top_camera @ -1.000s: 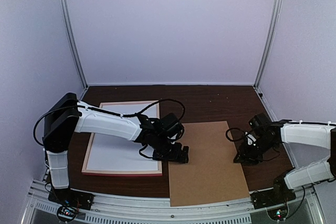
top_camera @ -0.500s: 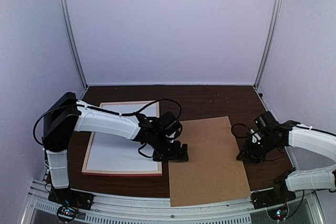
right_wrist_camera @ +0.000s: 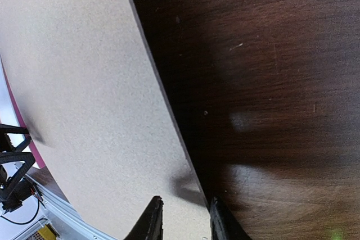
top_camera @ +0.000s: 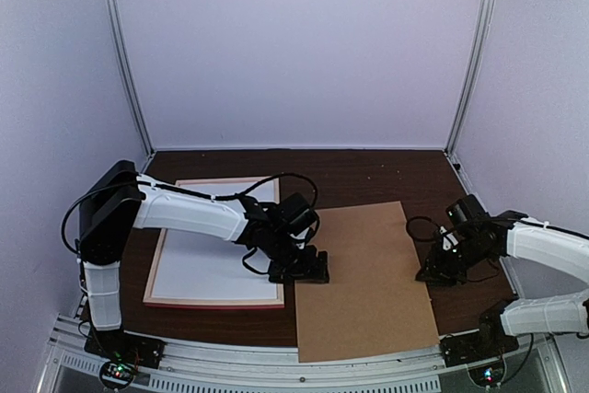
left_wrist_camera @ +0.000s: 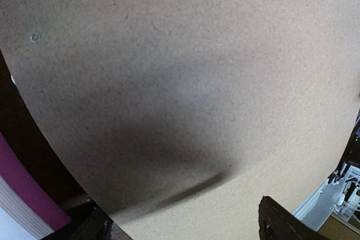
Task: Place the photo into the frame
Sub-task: Pick up the backboard from the center of the board.
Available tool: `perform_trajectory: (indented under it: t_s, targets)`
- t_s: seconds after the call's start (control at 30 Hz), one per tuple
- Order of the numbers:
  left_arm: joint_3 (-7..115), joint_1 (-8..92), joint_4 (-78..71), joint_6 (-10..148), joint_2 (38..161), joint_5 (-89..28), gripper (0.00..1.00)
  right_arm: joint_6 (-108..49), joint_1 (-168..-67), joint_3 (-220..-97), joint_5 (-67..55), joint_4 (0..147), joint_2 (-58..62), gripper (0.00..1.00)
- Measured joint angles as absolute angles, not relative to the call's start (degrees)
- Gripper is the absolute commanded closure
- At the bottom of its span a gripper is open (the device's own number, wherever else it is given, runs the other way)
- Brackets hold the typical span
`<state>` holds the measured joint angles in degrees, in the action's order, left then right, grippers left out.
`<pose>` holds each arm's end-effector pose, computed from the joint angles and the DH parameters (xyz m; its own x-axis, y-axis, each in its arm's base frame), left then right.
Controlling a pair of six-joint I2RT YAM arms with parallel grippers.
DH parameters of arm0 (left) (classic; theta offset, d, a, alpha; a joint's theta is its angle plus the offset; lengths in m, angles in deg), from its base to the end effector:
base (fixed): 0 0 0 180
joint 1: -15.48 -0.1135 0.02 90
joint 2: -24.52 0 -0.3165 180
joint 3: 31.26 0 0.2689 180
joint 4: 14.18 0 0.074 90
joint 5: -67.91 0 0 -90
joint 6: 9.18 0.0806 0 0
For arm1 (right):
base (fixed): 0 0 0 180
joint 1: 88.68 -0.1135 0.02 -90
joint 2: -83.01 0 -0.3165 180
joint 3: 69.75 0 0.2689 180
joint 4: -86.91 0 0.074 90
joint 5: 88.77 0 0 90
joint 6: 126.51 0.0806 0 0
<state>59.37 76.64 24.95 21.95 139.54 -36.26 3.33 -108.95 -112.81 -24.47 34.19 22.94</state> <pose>0.2078 -0.4182 0.1531 -0.9953 0.0869 -0.0430 0.0967 0.8635 -0.4950 0.1474 0.0917 0.1716 -0.9660 0.2586 -0.0054 0.2158 0.8173 0.5343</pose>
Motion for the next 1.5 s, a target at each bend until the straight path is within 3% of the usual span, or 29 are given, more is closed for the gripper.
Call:
perform_trajectory:
  t_s: [0.6, 1.03, 1.5]
  targets:
    - [61.1, 78.2, 27.1, 21.7, 140.7, -36.6, 0.25, 0.0, -109.0, -112.8, -23.0, 31.8, 21.6, 0.67]
    - [63.0, 81.8, 31.8, 21.8, 141.3, -38.4, 0.26, -2.1, -109.0, -112.2, -20.5, 32.0, 18.6, 0.68]
    - [69.5, 73.3, 31.7, 25.2, 143.7, -37.9, 0.31, -0.7, -108.9, -113.9, -20.6, 37.7, 12.2, 0.69]
